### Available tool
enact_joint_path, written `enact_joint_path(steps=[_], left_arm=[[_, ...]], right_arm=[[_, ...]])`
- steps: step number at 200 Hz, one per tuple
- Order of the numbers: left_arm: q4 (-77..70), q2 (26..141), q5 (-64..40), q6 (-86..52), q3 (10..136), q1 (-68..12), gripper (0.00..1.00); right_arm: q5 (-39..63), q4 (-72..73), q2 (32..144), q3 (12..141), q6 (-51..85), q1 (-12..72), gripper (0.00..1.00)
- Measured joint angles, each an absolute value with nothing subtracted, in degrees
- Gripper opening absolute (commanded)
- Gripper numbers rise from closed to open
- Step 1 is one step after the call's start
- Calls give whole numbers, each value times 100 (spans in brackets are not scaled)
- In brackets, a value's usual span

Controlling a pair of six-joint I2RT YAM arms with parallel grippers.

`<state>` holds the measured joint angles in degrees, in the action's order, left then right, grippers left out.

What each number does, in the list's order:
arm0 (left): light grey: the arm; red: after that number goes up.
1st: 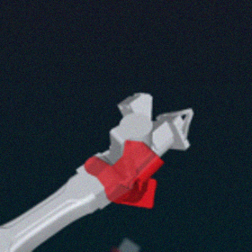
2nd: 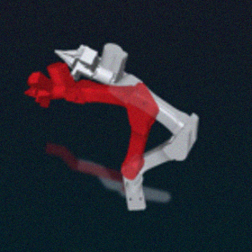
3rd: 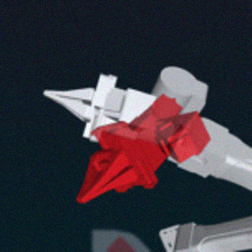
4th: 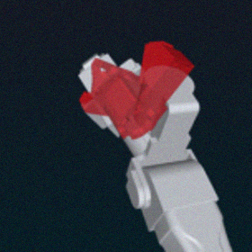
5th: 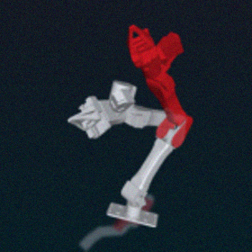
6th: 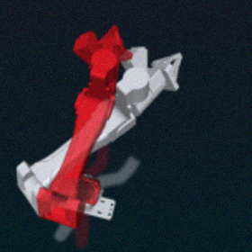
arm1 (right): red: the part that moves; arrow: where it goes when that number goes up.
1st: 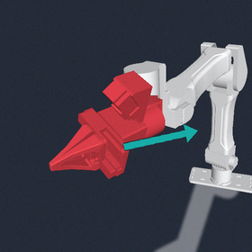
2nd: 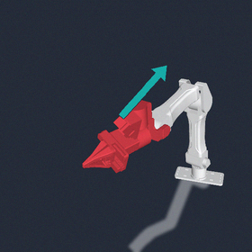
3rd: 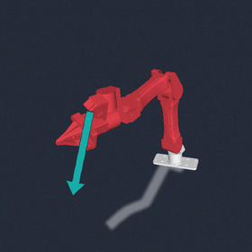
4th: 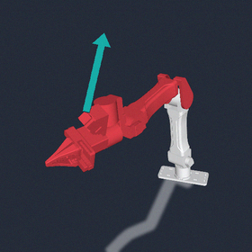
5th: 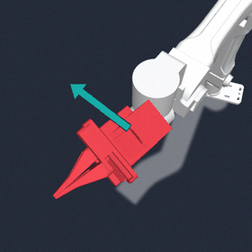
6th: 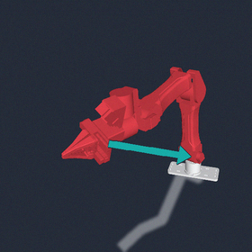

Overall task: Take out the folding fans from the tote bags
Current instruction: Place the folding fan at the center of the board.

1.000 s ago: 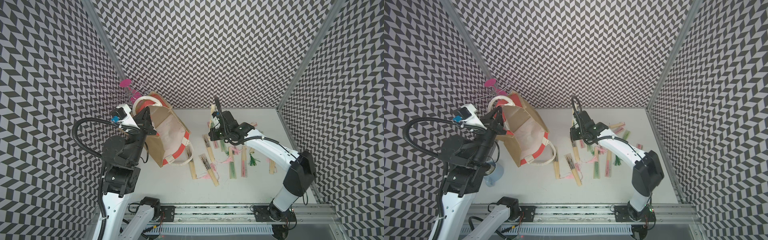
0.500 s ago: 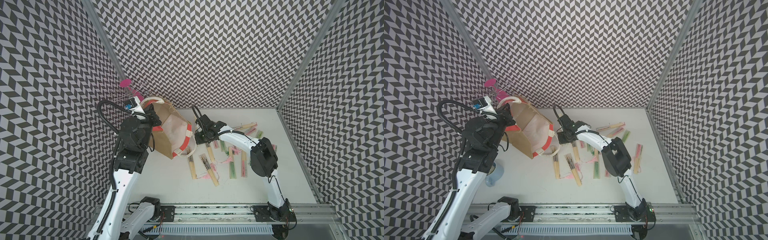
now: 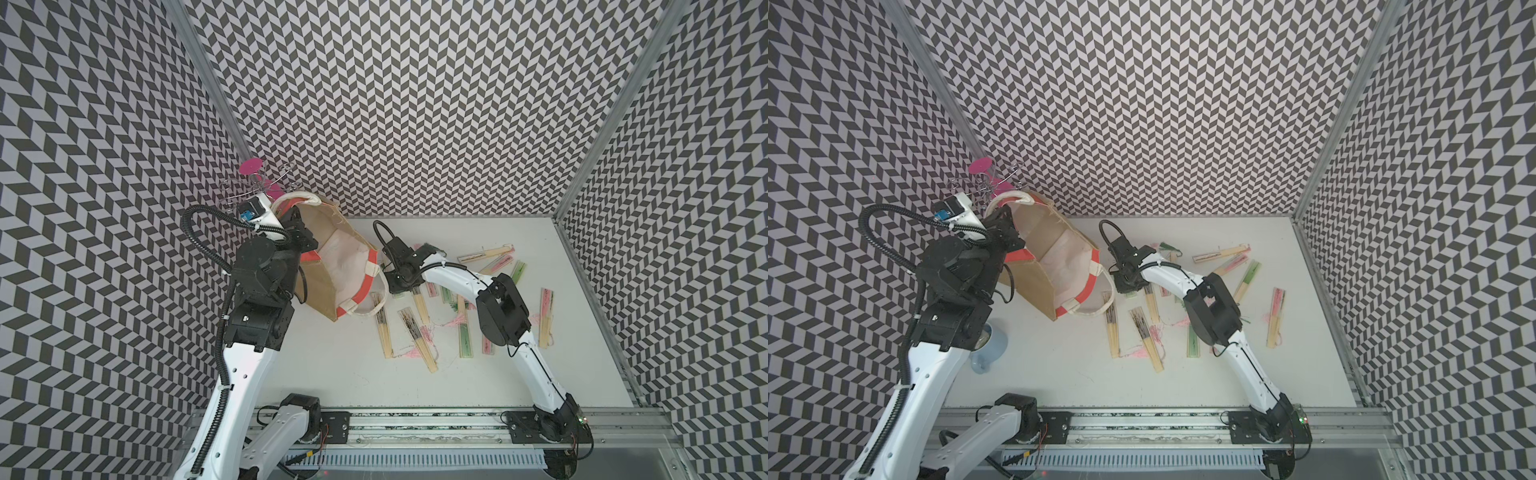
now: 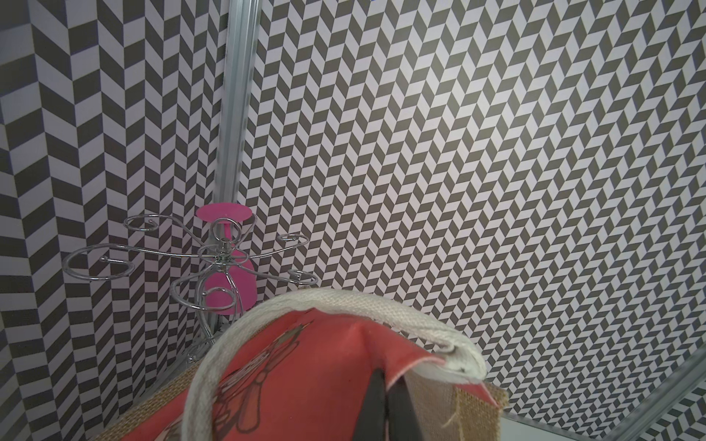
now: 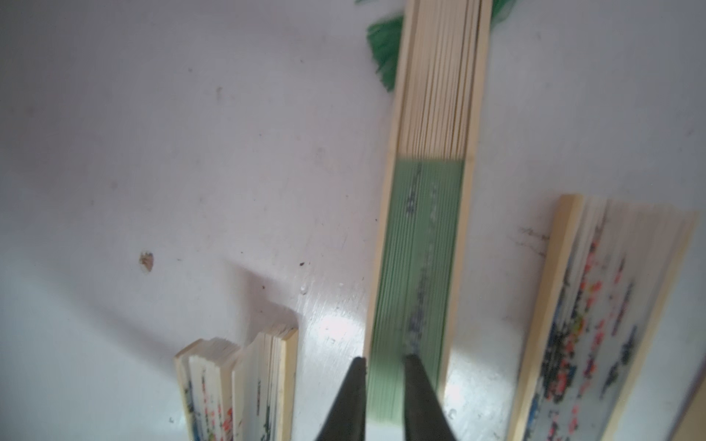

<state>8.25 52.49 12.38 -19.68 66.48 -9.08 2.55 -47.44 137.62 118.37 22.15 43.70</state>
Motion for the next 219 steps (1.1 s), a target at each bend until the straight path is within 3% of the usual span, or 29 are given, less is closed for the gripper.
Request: enact_joint_path(steps=[79,126,175,219], left_arm=[[819,5551,974,-2228,6646,-624,0],[766,5627,749,-2440,6637,-462,0],[650,5684,508,-2821,6486,-408,0],[565,5723,360,-3142,6351,-408,0]], right_arm=[[237,-4790,13472,11778,2189,4316,34],[362,-4091,11347,9961,2401,4178,38],[1481,-1562,8562,6949,3430,4154,52],[2099,-84,8429,6178,4163,4357,54]])
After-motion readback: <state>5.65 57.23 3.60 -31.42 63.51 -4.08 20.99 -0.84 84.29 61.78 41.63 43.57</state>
